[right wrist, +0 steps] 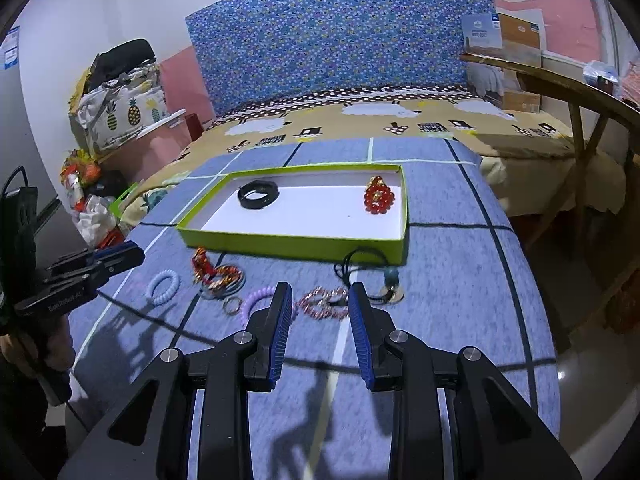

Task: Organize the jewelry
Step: 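Grasp the red-and-gold tassel charm with the left gripper while the right gripper grasps the black hair tie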

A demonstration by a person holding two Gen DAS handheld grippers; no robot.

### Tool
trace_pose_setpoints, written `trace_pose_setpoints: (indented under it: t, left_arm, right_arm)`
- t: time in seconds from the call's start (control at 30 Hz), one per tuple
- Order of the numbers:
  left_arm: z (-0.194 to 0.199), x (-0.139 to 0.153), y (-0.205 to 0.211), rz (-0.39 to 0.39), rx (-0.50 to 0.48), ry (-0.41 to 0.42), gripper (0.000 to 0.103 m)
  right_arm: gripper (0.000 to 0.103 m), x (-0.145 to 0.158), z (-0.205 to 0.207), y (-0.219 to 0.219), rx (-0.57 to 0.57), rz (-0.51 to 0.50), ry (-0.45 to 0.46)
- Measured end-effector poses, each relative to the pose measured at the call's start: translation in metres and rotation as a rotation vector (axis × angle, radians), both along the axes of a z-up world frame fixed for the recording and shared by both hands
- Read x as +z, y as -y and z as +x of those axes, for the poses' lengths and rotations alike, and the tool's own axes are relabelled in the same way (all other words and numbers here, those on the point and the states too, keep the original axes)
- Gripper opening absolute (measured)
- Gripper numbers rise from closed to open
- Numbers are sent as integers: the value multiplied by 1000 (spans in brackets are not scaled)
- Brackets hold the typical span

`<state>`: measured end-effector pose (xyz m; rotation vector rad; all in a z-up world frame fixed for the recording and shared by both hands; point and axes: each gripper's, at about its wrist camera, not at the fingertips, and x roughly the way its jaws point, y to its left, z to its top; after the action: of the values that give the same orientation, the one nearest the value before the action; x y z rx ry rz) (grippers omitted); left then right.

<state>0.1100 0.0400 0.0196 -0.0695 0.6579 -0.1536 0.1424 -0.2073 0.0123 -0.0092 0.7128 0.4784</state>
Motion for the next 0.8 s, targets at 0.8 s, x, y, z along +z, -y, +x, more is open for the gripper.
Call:
trace_pose_setpoints:
  t: [0.8]
  left_arm:
    - [-16, -17, 7, 0, 11, -29, 24]
  right_arm:
    - [30, -12, -5, 10, -39, 8, -34]
